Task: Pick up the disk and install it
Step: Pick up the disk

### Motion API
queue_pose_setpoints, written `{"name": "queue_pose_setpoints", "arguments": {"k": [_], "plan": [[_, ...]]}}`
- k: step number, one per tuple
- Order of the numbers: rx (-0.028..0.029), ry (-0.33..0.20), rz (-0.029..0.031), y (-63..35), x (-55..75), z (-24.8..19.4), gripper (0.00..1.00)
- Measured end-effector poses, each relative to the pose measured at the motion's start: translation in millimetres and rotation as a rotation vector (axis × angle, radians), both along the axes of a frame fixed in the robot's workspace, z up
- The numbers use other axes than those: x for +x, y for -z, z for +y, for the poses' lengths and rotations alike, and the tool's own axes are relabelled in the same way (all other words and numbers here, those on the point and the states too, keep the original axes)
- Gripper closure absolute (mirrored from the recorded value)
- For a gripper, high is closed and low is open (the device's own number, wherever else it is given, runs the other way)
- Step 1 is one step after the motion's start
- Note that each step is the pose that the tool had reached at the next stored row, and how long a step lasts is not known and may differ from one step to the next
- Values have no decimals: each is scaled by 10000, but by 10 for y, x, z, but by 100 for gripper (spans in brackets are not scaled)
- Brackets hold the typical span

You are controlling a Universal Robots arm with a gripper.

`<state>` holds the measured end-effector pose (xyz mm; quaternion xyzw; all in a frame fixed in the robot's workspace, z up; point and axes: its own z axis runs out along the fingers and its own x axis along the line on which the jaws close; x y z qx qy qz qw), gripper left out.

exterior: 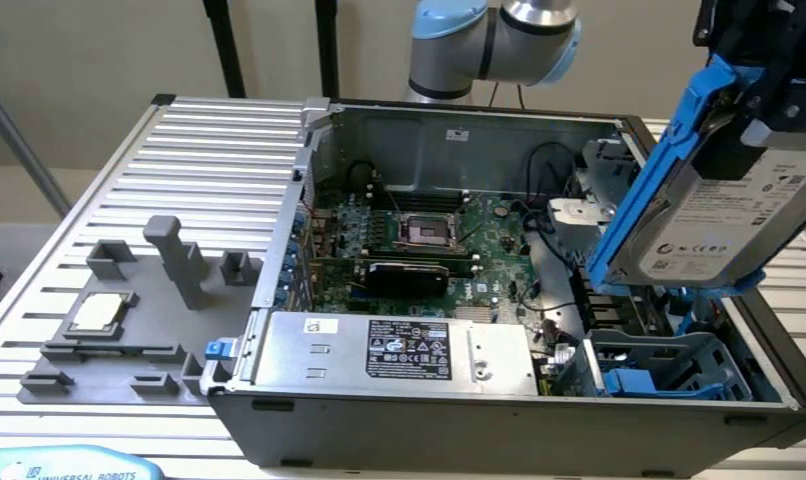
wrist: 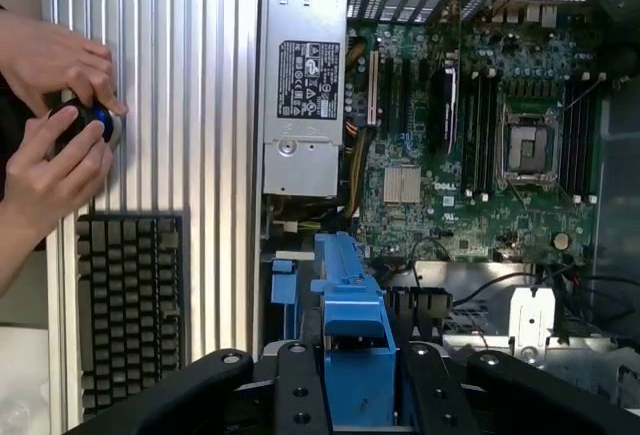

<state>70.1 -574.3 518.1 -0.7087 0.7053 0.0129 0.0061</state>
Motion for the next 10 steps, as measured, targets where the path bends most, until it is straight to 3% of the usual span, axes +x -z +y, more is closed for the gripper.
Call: {"name": "queue_pose_setpoints", "arguments": {"k": [6,10], "plan": [[27,1,0,82,229,-85,67],[43,1,0,151,298,-104,67]]}}
